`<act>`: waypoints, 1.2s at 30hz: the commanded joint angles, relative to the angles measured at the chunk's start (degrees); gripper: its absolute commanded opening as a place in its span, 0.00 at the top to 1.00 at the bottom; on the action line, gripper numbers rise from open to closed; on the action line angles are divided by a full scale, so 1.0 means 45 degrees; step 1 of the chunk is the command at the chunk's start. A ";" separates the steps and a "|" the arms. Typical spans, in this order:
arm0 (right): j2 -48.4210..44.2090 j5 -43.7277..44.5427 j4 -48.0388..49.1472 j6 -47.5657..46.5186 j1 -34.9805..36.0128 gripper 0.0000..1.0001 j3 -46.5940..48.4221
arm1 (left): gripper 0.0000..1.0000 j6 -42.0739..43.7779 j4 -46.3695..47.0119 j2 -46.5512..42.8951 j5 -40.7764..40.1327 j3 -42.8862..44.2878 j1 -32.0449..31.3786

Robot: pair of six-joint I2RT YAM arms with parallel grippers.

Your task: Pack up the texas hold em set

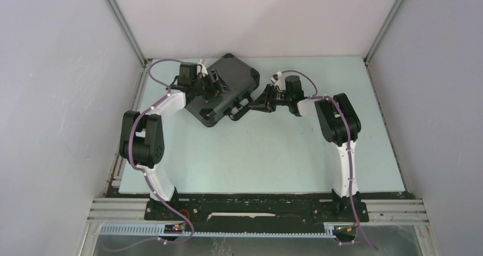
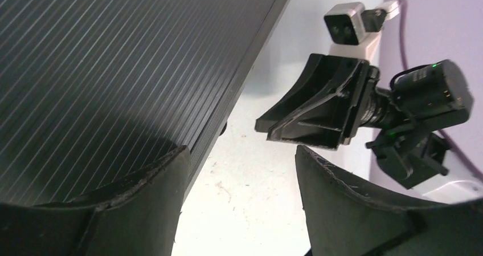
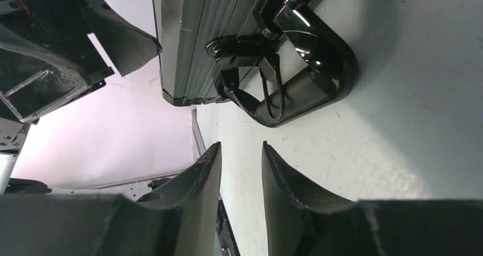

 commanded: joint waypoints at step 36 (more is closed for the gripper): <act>0.1158 0.0973 0.3043 0.2060 0.1144 0.61 0.0906 | 0.22 -0.2807 0.1186 0.0354 0.1334 -0.1844 0.0423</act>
